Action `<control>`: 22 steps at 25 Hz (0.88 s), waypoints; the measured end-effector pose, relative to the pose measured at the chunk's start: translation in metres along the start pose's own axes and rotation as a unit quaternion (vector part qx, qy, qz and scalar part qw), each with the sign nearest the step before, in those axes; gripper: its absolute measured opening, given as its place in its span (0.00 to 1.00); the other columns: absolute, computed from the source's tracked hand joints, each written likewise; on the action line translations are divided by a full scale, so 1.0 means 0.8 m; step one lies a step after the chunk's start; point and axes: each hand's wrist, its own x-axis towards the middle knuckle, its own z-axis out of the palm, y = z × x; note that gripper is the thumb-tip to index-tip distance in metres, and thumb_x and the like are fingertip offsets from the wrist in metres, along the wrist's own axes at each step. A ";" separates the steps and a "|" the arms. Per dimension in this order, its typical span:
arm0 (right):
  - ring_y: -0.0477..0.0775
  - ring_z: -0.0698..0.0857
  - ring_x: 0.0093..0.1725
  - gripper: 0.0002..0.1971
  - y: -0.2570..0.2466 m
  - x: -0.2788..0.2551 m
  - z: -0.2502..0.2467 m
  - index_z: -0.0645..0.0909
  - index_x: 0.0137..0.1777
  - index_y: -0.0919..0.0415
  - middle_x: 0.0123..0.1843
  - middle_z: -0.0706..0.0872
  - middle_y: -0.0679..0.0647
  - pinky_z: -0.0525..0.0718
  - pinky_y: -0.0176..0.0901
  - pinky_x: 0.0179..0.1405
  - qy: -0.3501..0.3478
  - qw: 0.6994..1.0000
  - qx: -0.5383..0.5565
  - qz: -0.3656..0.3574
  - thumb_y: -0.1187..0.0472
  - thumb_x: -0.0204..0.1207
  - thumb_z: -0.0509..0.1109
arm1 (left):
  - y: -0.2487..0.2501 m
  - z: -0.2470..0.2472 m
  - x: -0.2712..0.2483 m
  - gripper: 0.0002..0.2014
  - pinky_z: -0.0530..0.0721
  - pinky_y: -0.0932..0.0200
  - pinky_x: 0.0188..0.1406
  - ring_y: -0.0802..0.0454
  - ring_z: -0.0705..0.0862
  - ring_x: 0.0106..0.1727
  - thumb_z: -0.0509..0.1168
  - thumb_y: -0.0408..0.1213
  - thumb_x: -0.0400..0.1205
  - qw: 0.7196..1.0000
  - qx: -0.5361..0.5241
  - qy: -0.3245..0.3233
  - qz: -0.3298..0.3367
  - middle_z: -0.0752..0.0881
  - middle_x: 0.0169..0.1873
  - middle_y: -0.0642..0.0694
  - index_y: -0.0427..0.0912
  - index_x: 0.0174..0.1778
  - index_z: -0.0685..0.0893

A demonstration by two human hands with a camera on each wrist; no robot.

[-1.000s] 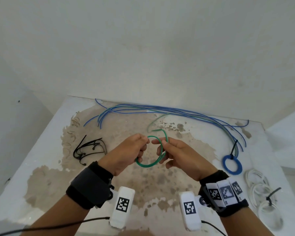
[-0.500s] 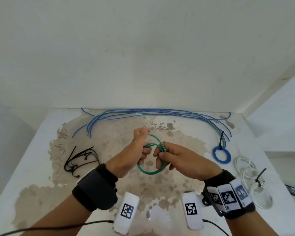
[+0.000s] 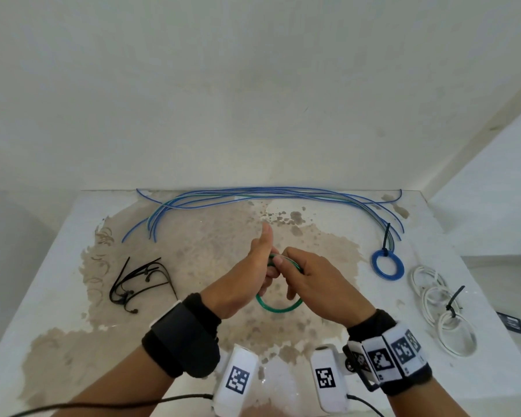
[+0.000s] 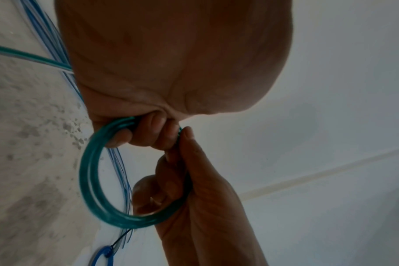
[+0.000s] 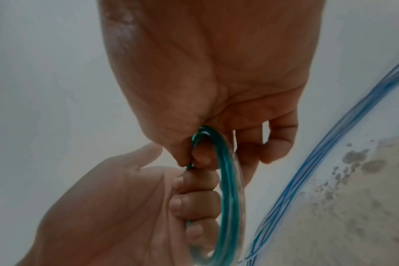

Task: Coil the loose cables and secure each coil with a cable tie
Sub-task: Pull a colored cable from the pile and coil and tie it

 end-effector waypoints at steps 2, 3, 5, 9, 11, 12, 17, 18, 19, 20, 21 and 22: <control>0.41 0.85 0.30 0.17 0.005 0.002 -0.003 0.80 0.44 0.55 0.32 0.86 0.44 0.77 0.30 0.33 -0.001 1.000 0.010 -0.005 0.46 0.89 0.59 | 0.001 -0.004 -0.003 0.37 0.77 0.56 0.40 0.57 0.71 0.30 0.46 0.79 0.74 1.000 0.012 -0.019 0.004 0.73 0.30 0.55 0.45 0.52 0.72; 0.40 0.84 0.29 0.18 0.008 0.003 -0.006 0.80 0.44 0.55 0.33 0.86 0.46 0.76 0.29 0.33 0.002 1.000 0.013 -0.004 0.44 0.89 0.59 | 0.003 -0.008 -0.005 0.31 0.81 0.53 0.47 0.56 0.77 0.34 0.47 0.71 0.83 0.999 0.038 -0.020 0.009 0.79 0.33 0.54 0.44 0.55 0.74; 0.39 0.81 0.27 0.22 0.011 0.007 -0.017 0.78 0.44 0.58 0.33 0.86 0.55 0.75 0.29 0.31 0.015 1.000 0.007 0.002 0.41 0.88 0.58 | 0.011 -0.018 -0.014 0.17 0.85 0.55 0.53 0.58 0.88 0.42 0.48 0.57 0.90 0.993 0.115 -0.008 0.023 0.90 0.41 0.53 0.58 0.62 0.80; 0.39 0.79 0.26 0.22 0.011 0.017 -0.034 0.78 0.41 0.56 0.31 0.85 0.56 0.76 0.30 0.32 0.016 1.000 0.008 0.000 0.40 0.87 0.58 | 0.031 -0.031 -0.021 0.15 0.72 0.71 0.31 0.60 0.73 0.26 0.59 0.55 0.88 0.943 0.319 0.039 0.088 0.78 0.29 0.53 0.77 0.69 0.78; 0.39 0.78 0.26 0.21 0.007 0.022 -0.038 0.79 0.42 0.55 0.28 0.83 0.53 0.75 0.30 0.32 0.017 1.000 0.011 -0.005 0.40 0.88 0.58 | 0.040 -0.031 -0.016 0.14 0.71 0.70 0.32 0.55 0.74 0.29 0.62 0.57 0.86 0.914 0.379 0.086 0.114 0.76 0.28 0.49 0.75 0.67 0.81; 0.39 0.78 0.26 0.21 0.005 0.026 -0.041 0.79 0.43 0.56 0.28 0.83 0.51 0.75 0.30 0.32 0.017 1.000 0.013 -0.007 0.41 0.88 0.58 | 0.043 -0.033 -0.013 0.13 0.72 0.70 0.36 0.55 0.78 0.35 0.64 0.58 0.84 0.909 0.384 0.105 0.123 0.79 0.32 0.50 0.75 0.65 0.83; 0.43 0.77 0.28 0.18 -0.009 0.035 -0.055 0.75 0.37 0.45 0.26 0.81 0.49 0.78 0.43 0.38 0.011 0.999 0.041 -0.027 0.41 0.88 0.59 | 0.050 -0.046 0.003 0.10 0.83 0.57 0.63 0.59 0.90 0.52 0.75 0.43 0.80 0.982 0.135 0.061 0.116 0.93 0.48 0.50 0.47 0.57 0.92; 0.44 0.77 0.29 0.19 -0.012 0.037 -0.057 0.75 0.34 0.41 0.26 0.81 0.49 0.77 0.44 0.38 0.009 0.998 0.048 -0.033 0.42 0.88 0.59 | 0.053 -0.047 0.001 0.10 0.85 0.55 0.62 0.56 0.90 0.49 0.75 0.39 0.80 0.991 0.081 0.038 0.096 0.94 0.46 0.44 0.41 0.56 0.91; 0.46 0.77 0.29 0.19 -0.015 0.039 -0.059 0.75 0.33 0.38 0.26 0.81 0.48 0.76 0.44 0.38 0.007 0.998 0.053 -0.038 0.42 0.88 0.58 | 0.056 -0.047 -0.001 0.10 0.87 0.54 0.62 0.53 0.90 0.47 0.74 0.37 0.81 0.994 0.058 0.024 0.087 0.93 0.44 0.39 0.39 0.56 0.90; 0.47 0.77 0.29 0.20 -0.018 0.041 -0.059 0.76 0.33 0.36 0.26 0.81 0.48 0.76 0.45 0.39 0.004 0.998 0.056 -0.041 0.43 0.89 0.58 | 0.058 -0.048 -0.001 0.10 0.87 0.51 0.62 0.50 0.90 0.47 0.74 0.37 0.81 0.995 0.049 0.017 0.086 0.93 0.45 0.36 0.38 0.56 0.90; 0.48 0.77 0.30 0.20 -0.020 0.043 -0.060 0.77 0.33 0.36 0.26 0.81 0.48 0.76 0.46 0.39 0.001 0.997 0.058 -0.041 0.42 0.89 0.58 | 0.060 -0.047 -0.002 0.10 0.86 0.50 0.63 0.48 0.90 0.47 0.73 0.36 0.81 0.995 0.039 0.015 0.087 0.93 0.46 0.35 0.37 0.56 0.91; 0.49 0.78 0.30 0.19 -0.021 0.045 -0.060 0.78 0.34 0.37 0.26 0.81 0.48 0.76 0.47 0.40 0.000 0.997 0.065 -0.040 0.42 0.88 0.58 | 0.062 -0.047 -0.003 0.10 0.86 0.50 0.64 0.48 0.90 0.48 0.73 0.36 0.82 0.996 0.026 0.021 0.088 0.93 0.46 0.36 0.36 0.57 0.90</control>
